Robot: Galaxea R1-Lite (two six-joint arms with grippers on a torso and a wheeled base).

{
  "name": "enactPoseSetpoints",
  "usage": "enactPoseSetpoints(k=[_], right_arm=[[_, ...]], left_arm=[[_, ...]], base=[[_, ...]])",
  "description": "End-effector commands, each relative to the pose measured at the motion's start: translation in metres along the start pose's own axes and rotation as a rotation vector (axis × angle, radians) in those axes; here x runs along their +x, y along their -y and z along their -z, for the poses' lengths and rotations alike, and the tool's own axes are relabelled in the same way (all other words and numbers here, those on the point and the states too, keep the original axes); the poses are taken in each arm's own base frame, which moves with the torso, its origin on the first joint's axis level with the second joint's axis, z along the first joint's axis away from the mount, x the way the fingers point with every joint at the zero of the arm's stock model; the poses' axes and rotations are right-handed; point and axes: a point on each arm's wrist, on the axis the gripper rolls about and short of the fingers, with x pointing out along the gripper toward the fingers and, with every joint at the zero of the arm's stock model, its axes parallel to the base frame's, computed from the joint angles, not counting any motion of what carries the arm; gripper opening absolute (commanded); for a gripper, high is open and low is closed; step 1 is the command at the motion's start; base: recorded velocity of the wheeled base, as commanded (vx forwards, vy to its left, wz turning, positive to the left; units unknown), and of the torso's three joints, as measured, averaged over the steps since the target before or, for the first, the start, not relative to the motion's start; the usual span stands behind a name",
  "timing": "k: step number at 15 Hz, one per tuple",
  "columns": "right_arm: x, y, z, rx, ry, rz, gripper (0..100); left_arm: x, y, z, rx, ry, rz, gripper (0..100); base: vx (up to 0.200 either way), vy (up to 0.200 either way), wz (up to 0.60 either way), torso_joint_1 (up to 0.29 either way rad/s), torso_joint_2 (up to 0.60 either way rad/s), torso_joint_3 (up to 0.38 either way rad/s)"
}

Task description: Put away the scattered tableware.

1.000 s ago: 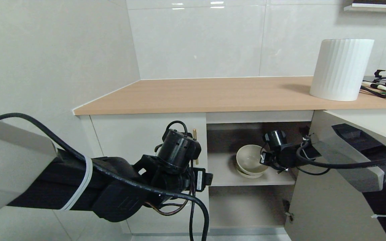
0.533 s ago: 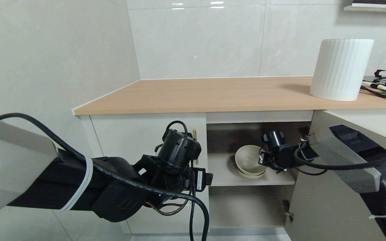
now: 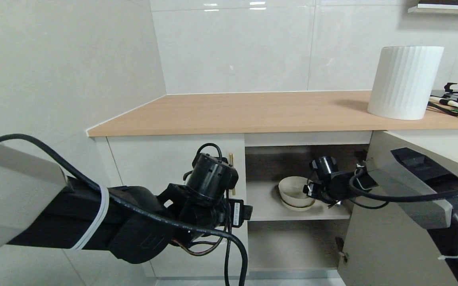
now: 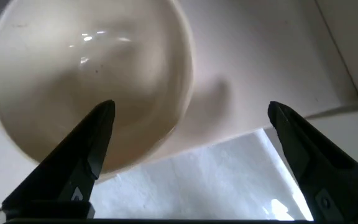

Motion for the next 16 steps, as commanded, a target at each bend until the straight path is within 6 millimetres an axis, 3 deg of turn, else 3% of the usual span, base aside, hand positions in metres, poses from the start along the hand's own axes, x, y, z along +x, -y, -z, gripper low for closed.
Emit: enactPoseSetpoints(k=[1, 3, 6, 8, 9, 10, 11, 13, 16], right_arm=[[-0.018, -0.002, -0.010, 0.007, 0.007, -0.009, 100], [-0.060, -0.005, -0.016, 0.012, 0.006, -0.040, 100], [-0.139, 0.005, -0.021, -0.016, 0.001, -0.118, 100], [-0.192, 0.021, -0.013, -0.053, -0.012, -0.178, 100], [-0.208, 0.029, -0.010, -0.075, -0.012, -0.194, 100], [-0.208, 0.029, -0.010, -0.075, -0.012, -0.194, 100], [-0.247, 0.041, 0.007, -0.120, -0.021, -0.253, 100], [-0.270, 0.051, 0.019, -0.141, -0.030, -0.298, 100], [-0.287, 0.065, 0.040, -0.173, -0.071, -0.328, 100]], left_arm=[[-0.008, -0.005, -0.008, -0.018, 0.028, 0.001, 100], [-0.028, -0.017, -0.020, -0.047, 0.077, 0.007, 100], [-0.080, -0.037, -0.028, -0.079, 0.152, 0.073, 100], [-0.112, -0.047, -0.024, -0.063, 0.189, 0.124, 100], [-0.119, -0.050, -0.021, -0.059, 0.190, 0.133, 100], [-0.119, -0.050, -0.021, -0.059, 0.190, 0.133, 100], [-0.130, -0.055, -0.013, -0.060, 0.188, 0.145, 100], [-0.144, -0.063, -0.009, -0.076, 0.216, 0.139, 100], [-0.154, -0.081, 0.006, -0.096, 0.217, 0.100, 100]], base=[[0.000, 0.000, 0.00, 0.000, 0.00, 0.000], [0.000, 0.000, 0.00, 0.000, 0.00, 0.000], [0.000, 0.000, 0.00, 0.000, 0.00, 0.000], [0.000, 0.000, 0.00, 0.000, 0.00, 0.000], [0.000, 0.000, 0.00, 0.000, 0.00, 0.000], [0.000, 0.000, 0.00, 0.000, 0.00, 0.000], [0.000, 0.000, 0.00, 0.000, 0.00, 0.000], [0.000, 0.000, 0.00, 0.000, 0.00, 0.000], [0.000, 0.000, 0.00, 0.001, 0.00, 0.017]])
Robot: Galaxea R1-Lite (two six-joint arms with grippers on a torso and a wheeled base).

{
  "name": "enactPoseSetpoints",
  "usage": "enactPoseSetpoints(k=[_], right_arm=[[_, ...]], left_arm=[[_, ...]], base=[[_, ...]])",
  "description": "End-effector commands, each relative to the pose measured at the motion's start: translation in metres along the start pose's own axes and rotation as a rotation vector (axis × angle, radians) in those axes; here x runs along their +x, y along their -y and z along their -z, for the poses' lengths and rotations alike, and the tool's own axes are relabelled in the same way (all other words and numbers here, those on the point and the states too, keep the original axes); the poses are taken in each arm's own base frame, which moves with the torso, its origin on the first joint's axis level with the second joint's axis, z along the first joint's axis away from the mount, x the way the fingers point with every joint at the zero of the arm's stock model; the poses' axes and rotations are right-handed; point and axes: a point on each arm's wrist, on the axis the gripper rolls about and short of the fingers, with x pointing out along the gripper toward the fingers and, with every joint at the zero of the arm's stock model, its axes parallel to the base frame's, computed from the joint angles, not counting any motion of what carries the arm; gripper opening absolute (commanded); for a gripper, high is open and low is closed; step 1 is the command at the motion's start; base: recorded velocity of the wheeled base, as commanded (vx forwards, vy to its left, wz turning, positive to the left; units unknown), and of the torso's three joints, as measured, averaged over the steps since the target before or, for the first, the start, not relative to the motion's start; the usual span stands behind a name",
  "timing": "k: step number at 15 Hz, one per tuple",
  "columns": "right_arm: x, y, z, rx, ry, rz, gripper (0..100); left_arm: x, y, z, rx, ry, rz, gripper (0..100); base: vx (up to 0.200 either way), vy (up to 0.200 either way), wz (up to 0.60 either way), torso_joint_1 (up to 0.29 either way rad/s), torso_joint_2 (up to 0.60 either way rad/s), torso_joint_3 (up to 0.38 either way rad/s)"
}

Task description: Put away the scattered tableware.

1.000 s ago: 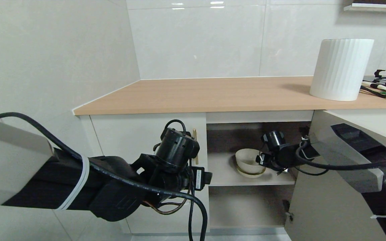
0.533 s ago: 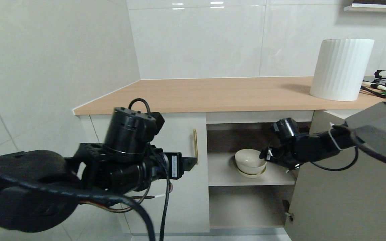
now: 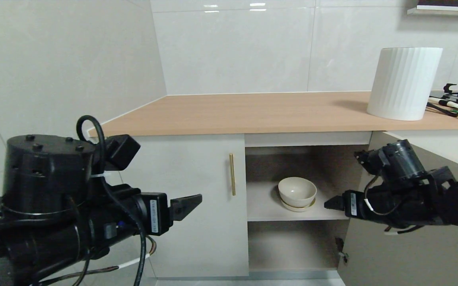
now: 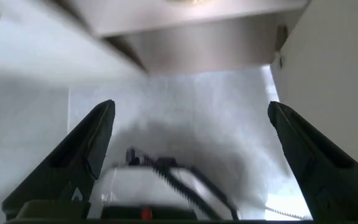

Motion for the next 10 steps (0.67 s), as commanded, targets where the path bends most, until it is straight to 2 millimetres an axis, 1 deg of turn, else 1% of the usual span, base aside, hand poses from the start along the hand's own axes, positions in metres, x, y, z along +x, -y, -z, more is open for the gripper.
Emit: enactPoseSetpoints(k=[1, 2, 3, 5, 6, 9, 10], right_arm=[[-0.029, 0.002, 0.015, -0.020, 0.007, -0.062, 100], [-0.033, 0.002, 0.026, -0.040, -0.020, -0.084, 100], [-0.036, 0.003, 0.027, -0.044, -0.017, -0.087, 100], [-0.041, 0.006, 0.030, -0.067, -0.008, -0.091, 100], [-0.051, 0.008, 0.032, -0.113, 0.015, -0.101, 100], [-0.065, 0.009, 0.029, -0.109, 0.062, -0.127, 100], [-0.067, 0.009, 0.029, -0.111, 0.065, -0.128, 100]], left_arm=[[-0.018, -0.011, 0.004, -0.017, 0.033, -0.014, 100], [-0.016, -0.014, 0.010, -0.017, 0.014, -0.032, 100], [-0.015, -0.015, 0.010, -0.020, 0.011, -0.033, 100], [-0.010, -0.015, 0.011, -0.019, -0.004, -0.038, 100], [-0.003, -0.015, 0.014, -0.013, -0.030, -0.049, 100], [0.005, -0.015, 0.017, -0.009, -0.056, -0.058, 100], [0.005, -0.015, 0.017, -0.009, -0.056, -0.058, 100]], base=[[0.000, 0.000, 0.00, 0.000, 0.00, 0.000], [0.000, 0.000, 0.00, 0.000, 0.00, 0.000], [0.000, 0.000, 0.00, 0.000, 0.00, 0.000], [-0.200, 0.000, 0.00, 0.002, 0.00, -0.007], [-0.200, 0.000, 0.00, 0.007, 0.00, 0.002], [-0.200, 0.000, 0.00, -0.002, 0.00, 0.007], [-0.200, 0.000, 0.00, -0.007, 0.00, 0.007]])
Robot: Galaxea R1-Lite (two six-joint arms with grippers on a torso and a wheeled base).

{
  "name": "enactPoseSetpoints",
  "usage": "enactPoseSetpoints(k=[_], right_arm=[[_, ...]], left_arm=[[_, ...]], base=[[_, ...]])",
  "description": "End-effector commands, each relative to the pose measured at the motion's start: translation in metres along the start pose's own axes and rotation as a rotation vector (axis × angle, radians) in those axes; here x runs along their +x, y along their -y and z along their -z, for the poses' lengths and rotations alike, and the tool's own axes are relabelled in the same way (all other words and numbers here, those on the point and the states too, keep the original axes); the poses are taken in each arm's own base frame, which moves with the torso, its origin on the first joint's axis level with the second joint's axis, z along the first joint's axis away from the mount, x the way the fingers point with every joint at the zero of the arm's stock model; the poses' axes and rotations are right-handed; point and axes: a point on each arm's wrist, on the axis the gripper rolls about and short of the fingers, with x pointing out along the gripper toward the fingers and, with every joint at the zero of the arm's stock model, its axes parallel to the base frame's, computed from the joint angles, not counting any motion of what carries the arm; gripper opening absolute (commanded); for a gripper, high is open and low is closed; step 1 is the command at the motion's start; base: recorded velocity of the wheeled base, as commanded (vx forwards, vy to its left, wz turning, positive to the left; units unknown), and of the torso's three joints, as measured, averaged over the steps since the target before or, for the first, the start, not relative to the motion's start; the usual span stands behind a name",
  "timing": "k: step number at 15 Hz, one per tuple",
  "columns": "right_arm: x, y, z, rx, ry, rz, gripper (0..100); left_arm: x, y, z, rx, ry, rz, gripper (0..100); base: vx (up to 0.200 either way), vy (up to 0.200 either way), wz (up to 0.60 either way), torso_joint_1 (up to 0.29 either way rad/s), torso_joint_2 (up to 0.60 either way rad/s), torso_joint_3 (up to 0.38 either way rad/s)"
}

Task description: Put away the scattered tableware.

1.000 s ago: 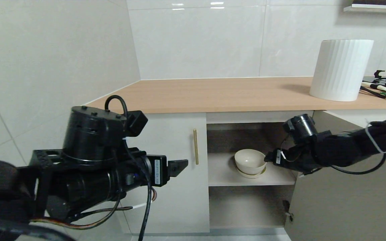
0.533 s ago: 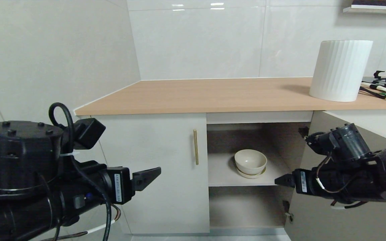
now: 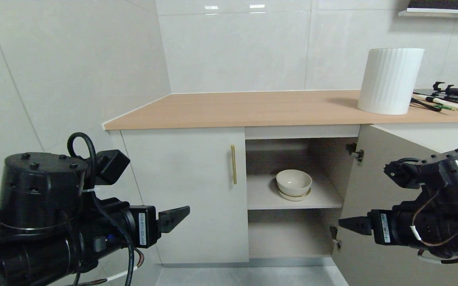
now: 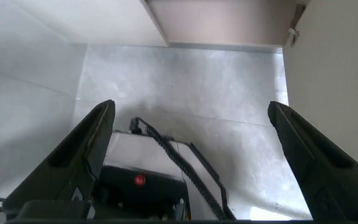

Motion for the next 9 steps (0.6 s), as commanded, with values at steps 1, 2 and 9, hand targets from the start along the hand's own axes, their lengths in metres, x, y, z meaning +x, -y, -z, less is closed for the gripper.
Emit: enactPoseSetpoints(k=[1, 2, 9], right_arm=[[-0.0111, 0.0000, -0.0019, 0.001, 0.019, -0.009, 100], [-0.0127, -0.0002, -0.0030, 0.000, 0.007, -0.002, 100], [-0.0210, -0.0011, -0.0037, -0.007, 0.006, 0.009, 100]], left_arm=[[0.0046, 0.0002, 0.0017, 0.003, -0.015, -0.008, 100], [0.0042, 0.0002, 0.0015, 0.003, -0.014, -0.007, 100], [0.0031, 0.0000, 0.0015, 0.004, -0.011, -0.006, 100]], base=[[-0.200, 0.000, 0.00, 0.002, 0.00, -0.002], [-0.200, 0.000, 0.00, 0.002, 0.00, 0.002], [-0.143, 0.000, 0.00, -0.002, 0.00, 0.001]])
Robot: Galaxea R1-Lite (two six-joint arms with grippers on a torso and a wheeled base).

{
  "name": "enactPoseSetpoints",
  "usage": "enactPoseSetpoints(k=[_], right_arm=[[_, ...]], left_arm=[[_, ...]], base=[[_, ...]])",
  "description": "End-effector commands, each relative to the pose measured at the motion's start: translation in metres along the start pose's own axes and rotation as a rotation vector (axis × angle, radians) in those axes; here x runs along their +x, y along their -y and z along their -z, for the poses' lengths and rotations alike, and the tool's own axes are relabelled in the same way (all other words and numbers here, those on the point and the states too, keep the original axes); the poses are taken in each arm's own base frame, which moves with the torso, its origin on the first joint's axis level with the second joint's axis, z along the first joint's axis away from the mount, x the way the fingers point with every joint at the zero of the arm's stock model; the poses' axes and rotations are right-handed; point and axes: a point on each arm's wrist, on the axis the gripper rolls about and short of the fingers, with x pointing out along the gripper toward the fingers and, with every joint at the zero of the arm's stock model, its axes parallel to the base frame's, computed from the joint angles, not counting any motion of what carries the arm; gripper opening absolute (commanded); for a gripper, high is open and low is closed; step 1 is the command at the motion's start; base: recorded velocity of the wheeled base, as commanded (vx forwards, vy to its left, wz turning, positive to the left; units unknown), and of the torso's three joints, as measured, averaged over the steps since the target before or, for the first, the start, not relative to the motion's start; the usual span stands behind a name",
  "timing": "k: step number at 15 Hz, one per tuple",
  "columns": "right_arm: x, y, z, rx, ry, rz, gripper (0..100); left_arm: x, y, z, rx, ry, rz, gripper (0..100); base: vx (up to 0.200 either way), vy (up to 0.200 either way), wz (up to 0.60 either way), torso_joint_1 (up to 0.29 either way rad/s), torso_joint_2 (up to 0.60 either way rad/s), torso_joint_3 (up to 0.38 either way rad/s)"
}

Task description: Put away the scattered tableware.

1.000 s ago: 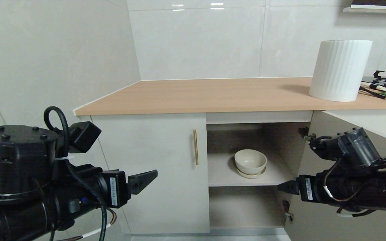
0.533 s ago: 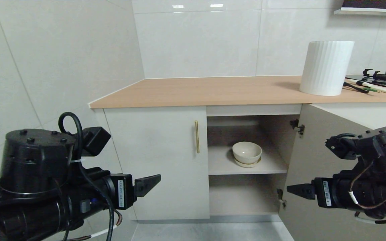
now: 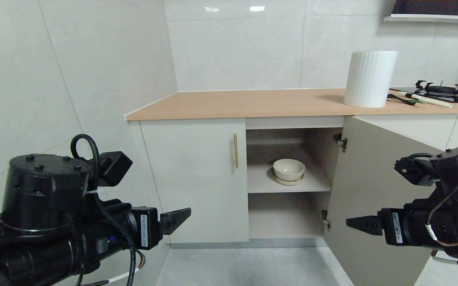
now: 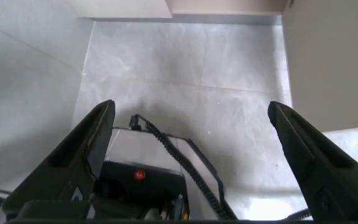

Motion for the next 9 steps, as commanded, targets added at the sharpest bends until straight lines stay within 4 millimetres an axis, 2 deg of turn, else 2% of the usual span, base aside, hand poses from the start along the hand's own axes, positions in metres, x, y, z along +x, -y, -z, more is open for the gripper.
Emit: enactPoseSetpoints(k=[1, 7, 9], right_arm=[[-0.0038, 0.0000, 0.0012, -0.004, 0.004, 0.003, 100], [-0.0069, 0.0040, 0.0070, -0.022, -0.024, 0.065, 100], [-0.0129, 0.0073, 0.0106, -0.052, -0.048, 0.110, 100]], left_arm=[[-0.0004, -0.0002, 0.0000, 0.000, 0.001, 0.001, 100], [0.0012, -0.0006, 0.0004, 0.004, 0.005, -0.025, 100], [0.0020, -0.0012, 0.0010, 0.007, 0.008, -0.045, 100]], base=[[0.000, 0.000, 0.00, 0.000, 0.00, 0.000], [0.000, 0.000, 0.00, 0.000, 0.00, 0.000], [0.000, -0.200, 0.00, 0.002, 0.00, 0.000]])
